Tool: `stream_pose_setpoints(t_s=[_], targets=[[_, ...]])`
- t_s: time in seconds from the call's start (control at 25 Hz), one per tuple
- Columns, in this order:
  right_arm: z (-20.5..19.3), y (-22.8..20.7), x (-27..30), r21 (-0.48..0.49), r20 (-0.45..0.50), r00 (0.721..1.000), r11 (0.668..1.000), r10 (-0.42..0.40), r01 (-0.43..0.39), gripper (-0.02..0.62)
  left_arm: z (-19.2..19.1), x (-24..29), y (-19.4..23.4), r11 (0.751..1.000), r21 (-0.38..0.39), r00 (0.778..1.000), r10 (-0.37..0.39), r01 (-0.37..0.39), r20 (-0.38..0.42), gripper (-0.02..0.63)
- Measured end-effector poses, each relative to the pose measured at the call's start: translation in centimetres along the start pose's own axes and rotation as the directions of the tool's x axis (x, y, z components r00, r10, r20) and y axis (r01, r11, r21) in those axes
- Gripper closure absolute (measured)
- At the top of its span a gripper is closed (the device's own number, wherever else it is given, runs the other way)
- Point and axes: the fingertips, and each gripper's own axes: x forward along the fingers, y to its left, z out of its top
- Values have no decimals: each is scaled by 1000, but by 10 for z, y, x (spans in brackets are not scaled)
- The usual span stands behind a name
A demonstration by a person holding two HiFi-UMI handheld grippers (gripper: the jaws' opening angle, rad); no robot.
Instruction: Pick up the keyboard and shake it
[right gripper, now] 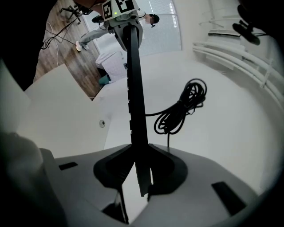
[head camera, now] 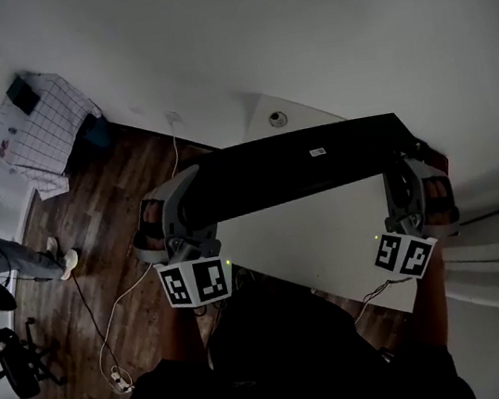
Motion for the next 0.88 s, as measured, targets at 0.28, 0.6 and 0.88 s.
stream_pose_setpoints(t_s=[0.28,0.6,0.88], targets=[[-4,-13,-27,3,-30,999,999,-32,32,488,16,-13,5,1000,3,999,8,-8,49,460],[-38,-5,-39,11,-127,992,1000,7,-6,488,40,9,-18,998,8,991,-70,69,115,459],[-74,7,-64,39,-234,972,999,27,-19,488,64,30,-44,987,20,971,-162,161,178,459]])
